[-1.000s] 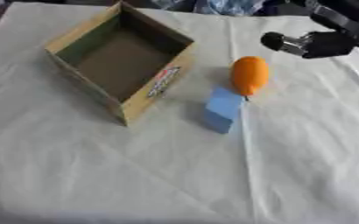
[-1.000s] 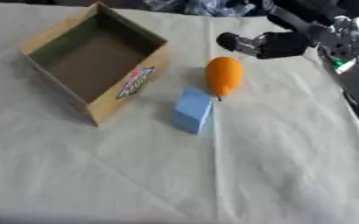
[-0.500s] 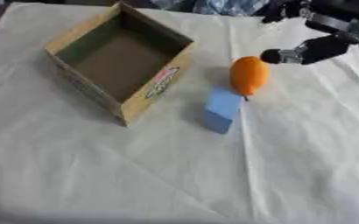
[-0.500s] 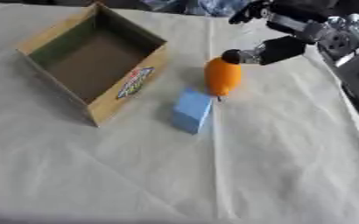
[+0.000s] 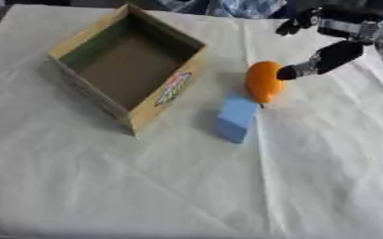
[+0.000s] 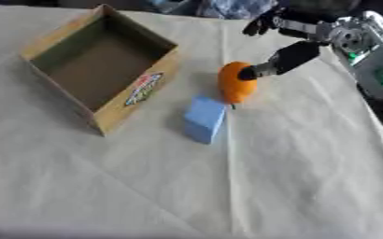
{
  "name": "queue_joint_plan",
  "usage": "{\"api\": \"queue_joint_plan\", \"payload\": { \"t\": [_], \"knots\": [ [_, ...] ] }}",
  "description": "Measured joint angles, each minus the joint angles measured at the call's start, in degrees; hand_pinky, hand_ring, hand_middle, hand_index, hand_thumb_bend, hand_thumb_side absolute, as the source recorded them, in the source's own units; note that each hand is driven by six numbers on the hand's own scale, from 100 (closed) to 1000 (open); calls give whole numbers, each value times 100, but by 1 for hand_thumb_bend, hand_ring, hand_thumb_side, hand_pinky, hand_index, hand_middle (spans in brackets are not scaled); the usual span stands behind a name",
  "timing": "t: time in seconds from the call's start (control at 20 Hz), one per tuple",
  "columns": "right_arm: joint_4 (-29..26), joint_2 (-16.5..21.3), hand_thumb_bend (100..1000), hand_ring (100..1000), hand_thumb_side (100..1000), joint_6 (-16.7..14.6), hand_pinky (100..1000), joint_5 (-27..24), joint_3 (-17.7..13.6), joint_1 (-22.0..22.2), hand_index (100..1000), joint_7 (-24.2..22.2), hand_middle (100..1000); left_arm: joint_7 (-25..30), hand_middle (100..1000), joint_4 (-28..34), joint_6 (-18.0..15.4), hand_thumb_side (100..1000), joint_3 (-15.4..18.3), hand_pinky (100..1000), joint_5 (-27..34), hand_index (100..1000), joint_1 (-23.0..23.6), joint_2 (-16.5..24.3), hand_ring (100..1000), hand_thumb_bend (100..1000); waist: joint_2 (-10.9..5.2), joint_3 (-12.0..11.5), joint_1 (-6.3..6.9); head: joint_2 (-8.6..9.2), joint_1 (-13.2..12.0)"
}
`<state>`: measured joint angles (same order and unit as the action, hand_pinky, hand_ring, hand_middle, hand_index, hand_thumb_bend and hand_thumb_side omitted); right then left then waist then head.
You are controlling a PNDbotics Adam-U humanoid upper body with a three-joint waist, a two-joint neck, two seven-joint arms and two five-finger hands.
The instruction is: Pick up objects on the table and place them in the box.
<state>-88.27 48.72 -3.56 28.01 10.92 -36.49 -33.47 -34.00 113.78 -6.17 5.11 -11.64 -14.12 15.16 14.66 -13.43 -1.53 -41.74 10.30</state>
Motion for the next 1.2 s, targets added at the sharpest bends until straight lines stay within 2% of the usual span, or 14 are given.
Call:
{"api": "queue_joint_plan", "payload": {
  "t": [0.55,1.2],
  "knots": [
    [442,-270,714,837,665,163,851,361,207,-220,937,20,804,72,1000,0,21,979,-29,605,0,696,0,-1,813,306,-1,-26,4,5,24],
    [1386,-576,664,841,576,195,833,712,321,-406,937,-85,795,161,1000,0,24,982,-31,604,1,695,2,-4,814,305,0,-35,17,6,50]
  ]
}}
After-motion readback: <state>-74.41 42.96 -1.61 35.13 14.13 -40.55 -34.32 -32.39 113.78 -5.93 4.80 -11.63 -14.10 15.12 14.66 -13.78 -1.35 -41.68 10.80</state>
